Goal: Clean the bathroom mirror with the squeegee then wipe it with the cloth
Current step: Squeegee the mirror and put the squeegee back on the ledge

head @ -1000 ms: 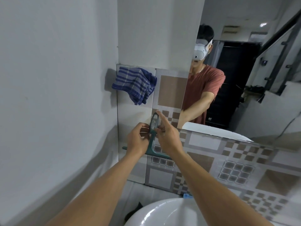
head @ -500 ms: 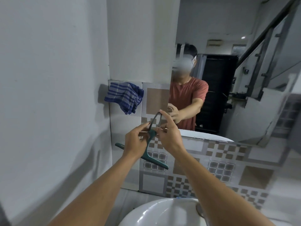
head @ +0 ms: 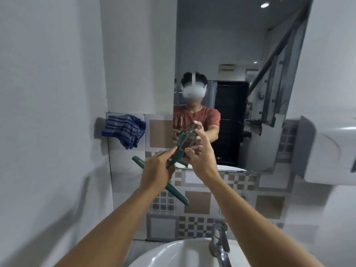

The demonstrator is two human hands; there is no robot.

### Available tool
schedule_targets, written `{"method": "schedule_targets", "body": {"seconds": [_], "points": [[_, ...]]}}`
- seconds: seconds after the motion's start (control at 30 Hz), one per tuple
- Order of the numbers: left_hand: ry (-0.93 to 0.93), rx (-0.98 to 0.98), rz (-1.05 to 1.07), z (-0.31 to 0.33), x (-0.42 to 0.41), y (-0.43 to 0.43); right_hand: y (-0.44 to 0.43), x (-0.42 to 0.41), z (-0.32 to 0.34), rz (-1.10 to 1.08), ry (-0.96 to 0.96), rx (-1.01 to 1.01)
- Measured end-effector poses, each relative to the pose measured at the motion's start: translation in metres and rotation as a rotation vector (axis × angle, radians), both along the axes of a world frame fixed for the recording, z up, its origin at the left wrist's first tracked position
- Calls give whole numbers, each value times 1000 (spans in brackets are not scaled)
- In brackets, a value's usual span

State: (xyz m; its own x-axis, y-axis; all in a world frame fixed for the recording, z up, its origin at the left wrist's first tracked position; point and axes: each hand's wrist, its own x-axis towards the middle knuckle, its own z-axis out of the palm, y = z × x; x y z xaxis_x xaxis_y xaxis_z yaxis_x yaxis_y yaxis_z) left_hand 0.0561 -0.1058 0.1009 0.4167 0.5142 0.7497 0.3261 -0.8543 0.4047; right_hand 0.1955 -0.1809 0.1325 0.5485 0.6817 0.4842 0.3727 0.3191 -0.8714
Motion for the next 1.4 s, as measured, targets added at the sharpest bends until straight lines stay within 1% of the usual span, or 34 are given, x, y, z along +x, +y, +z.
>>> {"method": "schedule_targets", "body": {"seconds": [0.1,0.2,0.27,0.37,0.53,0.6,0.7,0.77,0.87,0.93,1.07,1.17,1.23,1.3,1.4], "points": [[33,85,25,17,7,-7,-22,8,17,-139,-182,-28],[97,222,51,40,14,-10,-40,19,32,-207,-380,3],[100,261,19,62,19,-12,-48,27,41,-268,-577,-22],[108,338,-25,95,29,-15,-58,40,57,-422,-849,-54],[106,517,-17,144,40,-16,-64,60,101,-567,-1041,-46],[113,542,-37,162,46,-18,-65,70,120,-623,-1152,-24],[116,553,-54,184,51,-16,-67,80,144,-640,-1281,-3],[122,548,-58,199,53,-13,-68,83,158,-594,-1325,-3],[122,553,-79,221,57,-9,-65,86,177,-503,-1333,-40],[102,570,-79,233,59,-8,-60,90,186,-498,-1379,-19],[-71,627,47,234,63,-7,-51,101,206,-545,-1406,34],[-180,642,64,205,68,-9,-47,109,224,-574,-1401,9],[-159,634,43,178,73,-5,-44,112,235,-572,-1390,5],[-79,612,43,155,82,4,-42,113,246,-575,-1400,14],[2,555,82,142,97,20,-35,113,264,-584,-1420,53]]}}
